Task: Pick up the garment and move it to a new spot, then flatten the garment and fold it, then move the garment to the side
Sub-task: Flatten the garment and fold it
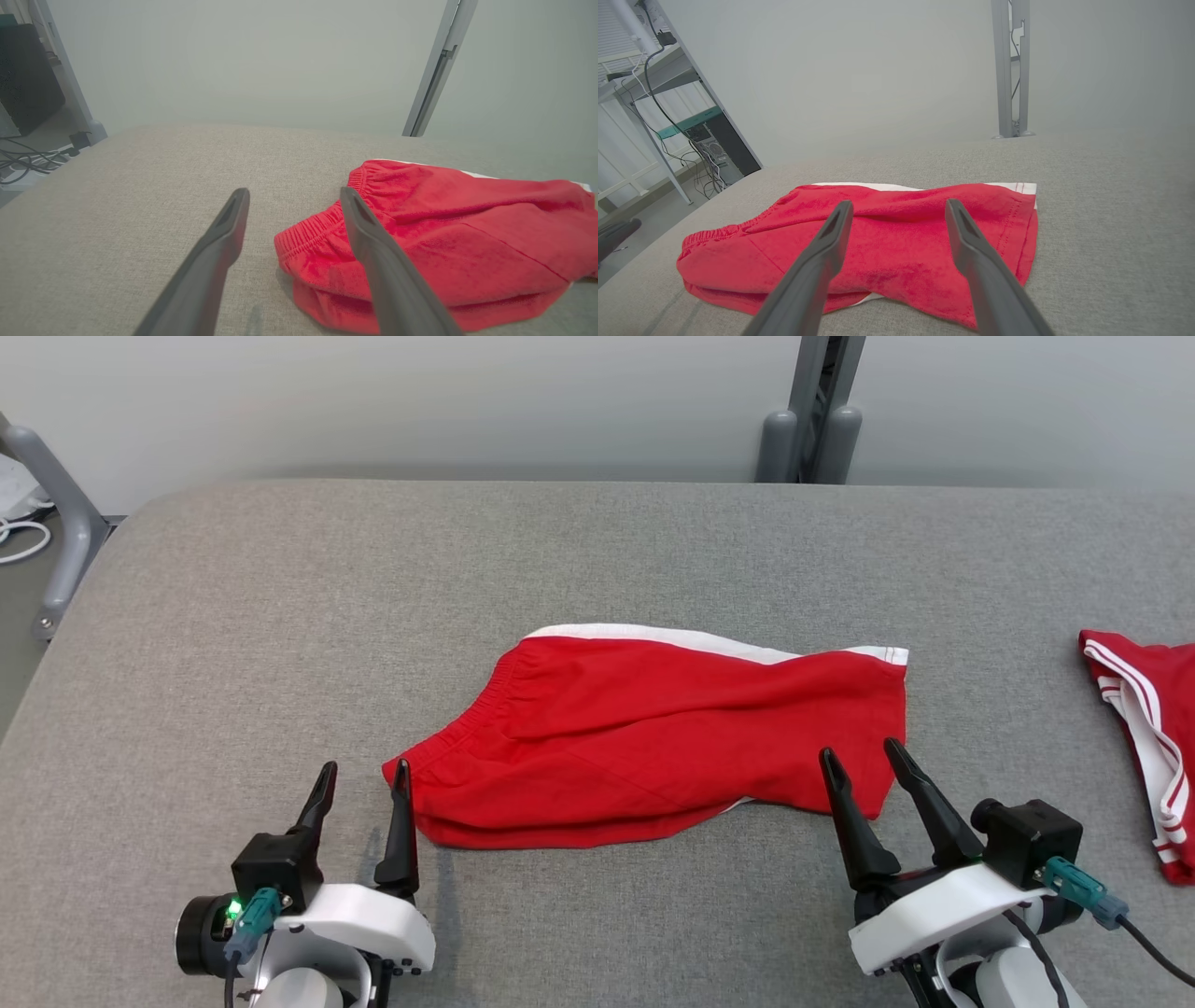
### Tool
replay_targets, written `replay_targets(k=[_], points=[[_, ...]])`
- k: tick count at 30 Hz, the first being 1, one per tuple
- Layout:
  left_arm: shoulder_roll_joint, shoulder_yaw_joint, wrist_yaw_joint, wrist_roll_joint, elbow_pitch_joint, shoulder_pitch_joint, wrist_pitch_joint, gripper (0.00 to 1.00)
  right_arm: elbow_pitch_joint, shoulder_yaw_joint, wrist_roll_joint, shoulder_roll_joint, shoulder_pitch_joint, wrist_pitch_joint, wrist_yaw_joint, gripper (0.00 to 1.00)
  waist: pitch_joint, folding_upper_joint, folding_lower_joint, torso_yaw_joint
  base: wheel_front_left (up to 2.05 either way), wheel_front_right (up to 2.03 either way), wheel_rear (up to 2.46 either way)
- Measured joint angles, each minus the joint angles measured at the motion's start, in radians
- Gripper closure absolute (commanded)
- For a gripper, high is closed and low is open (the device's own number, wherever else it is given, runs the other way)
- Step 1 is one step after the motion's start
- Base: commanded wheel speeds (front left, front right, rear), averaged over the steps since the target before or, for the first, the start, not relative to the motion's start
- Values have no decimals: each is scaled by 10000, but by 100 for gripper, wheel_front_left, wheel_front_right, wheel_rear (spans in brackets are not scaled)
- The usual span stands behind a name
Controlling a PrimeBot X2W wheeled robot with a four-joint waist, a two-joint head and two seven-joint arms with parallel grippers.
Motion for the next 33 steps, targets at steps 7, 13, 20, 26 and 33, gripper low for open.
replay_targets(k=[7,13,20,26,33], points=[[4,303,21,221,-150,-28,0,0,-8,-88,-2,4,10,-52,0,0,-96,0,0,100,0,0,0],[-4,150,-13,207,-468,166,0,0,12,-150,-2,4,63,-79,0,0,-169,0,0,116,0,0,0],[0,-270,2,15,-610,164,0,0,98,-81,-102,-270,-437,207,0,0,-46,0,0,316,0,0,0],[-6,-573,8,-148,-558,7,0,0,869,470,-61,-1070,-2068,1354,0,0,280,0,0,721,0,0,0],[-4,-1064,96,-487,-531,-187,0,0,2495,1569,470,-2362,-3534,2433,0,0,717,0,0,1401,0,0,0]])
